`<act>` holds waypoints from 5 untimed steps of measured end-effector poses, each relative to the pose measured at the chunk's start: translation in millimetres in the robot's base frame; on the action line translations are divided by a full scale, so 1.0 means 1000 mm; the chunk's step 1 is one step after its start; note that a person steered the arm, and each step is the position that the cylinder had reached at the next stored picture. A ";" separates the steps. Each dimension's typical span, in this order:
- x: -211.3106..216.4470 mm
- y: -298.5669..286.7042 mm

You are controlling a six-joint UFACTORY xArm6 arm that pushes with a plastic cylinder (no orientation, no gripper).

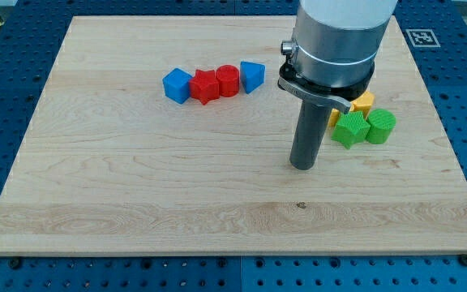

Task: Place your hand below the green star

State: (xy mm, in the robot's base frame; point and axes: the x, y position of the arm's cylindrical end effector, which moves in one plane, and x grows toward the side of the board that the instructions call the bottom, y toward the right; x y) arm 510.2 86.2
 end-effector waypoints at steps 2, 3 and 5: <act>0.000 0.018; 0.000 0.018; 0.000 0.018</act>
State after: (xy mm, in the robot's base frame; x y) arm 510.2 104.4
